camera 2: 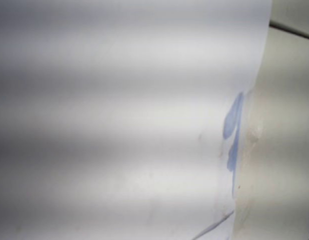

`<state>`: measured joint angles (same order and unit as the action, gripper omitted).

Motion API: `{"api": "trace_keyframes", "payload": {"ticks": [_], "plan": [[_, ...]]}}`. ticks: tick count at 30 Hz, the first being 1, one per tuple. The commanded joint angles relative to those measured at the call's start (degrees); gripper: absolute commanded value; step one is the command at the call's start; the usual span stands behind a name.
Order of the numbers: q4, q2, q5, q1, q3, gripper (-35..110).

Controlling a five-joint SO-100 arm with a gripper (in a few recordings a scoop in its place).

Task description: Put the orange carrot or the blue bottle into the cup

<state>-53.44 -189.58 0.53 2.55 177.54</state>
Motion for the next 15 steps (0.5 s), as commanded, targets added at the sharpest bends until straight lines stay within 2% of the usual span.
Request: {"api": "trace_keyframes", "payload": {"ticks": [1, 15], "plan": [[0.62, -2.11, 0.88, 0.88, 1.41, 19], [0.62, -2.11, 0.88, 1.58, 2.37, 19]]}}
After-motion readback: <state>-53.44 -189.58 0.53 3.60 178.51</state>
